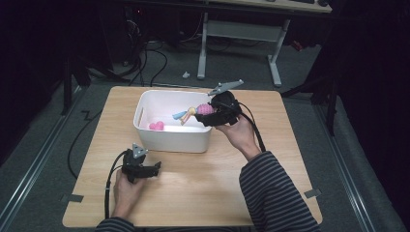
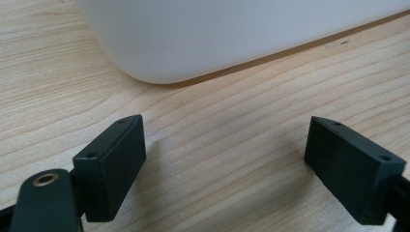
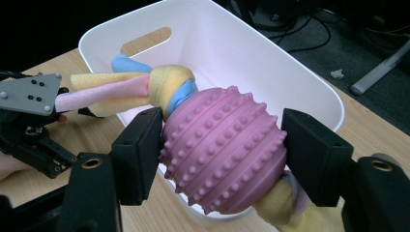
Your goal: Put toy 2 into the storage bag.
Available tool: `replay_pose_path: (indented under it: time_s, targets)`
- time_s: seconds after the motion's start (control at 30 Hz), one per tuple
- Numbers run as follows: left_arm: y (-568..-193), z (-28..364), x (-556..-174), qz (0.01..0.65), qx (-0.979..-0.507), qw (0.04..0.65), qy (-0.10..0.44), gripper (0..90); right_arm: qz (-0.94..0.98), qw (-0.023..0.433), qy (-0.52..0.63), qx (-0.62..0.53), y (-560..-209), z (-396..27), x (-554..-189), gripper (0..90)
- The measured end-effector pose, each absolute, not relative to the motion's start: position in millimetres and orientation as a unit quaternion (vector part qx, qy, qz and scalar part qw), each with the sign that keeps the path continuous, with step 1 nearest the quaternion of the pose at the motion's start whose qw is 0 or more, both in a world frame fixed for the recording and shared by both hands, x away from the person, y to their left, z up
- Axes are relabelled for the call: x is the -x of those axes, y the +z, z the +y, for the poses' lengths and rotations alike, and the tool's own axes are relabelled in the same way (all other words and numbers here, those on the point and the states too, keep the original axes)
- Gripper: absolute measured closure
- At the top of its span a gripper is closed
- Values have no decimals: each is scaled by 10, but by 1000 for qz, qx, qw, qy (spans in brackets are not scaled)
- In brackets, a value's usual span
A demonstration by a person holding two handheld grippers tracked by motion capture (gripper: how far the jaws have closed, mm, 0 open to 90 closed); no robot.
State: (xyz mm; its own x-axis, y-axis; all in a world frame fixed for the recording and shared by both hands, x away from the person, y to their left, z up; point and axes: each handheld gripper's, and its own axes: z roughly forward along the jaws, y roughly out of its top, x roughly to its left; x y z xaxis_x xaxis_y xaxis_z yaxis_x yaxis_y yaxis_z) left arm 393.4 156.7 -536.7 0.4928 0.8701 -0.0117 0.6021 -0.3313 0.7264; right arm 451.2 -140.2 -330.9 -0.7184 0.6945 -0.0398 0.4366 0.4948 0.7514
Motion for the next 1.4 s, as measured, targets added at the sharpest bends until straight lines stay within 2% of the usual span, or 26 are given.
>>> replay_pose_path:
  time_s: [0.3, 0.67, 0.87, 1.0, 1.1, 1.4]
  targets:
    - [-5367, 1567, -3934, 465, -792, 344, 195, 150, 856, 154, 362, -335, -3440, -1175, -4689, 337]
    - [-5367, 1567, -3934, 465, -792, 344, 195, 151, 876, 116, 332, -330, -3722, -964, -4703, 336]
    - [-5367, 1566, -3933, 465, -792, 345, 195, 151, 871, 123, 338, -334, -3733, -997, -4692, 307]
    - [-5368, 1566, -3933, 466, -791, 345, 195, 151, 857, 144, 361, -338, -3651, -1140, -4630, 277]
    - [-5368, 1566, -3934, 466, -791, 345, 195, 151, 840, 132, 394, -350, -3629, -1339, -4539, 297]
    - [-5367, 1566, -3933, 465, -792, 345, 195, 151, 808, 165, 409, -390, -3797, -1960, -4197, 338]
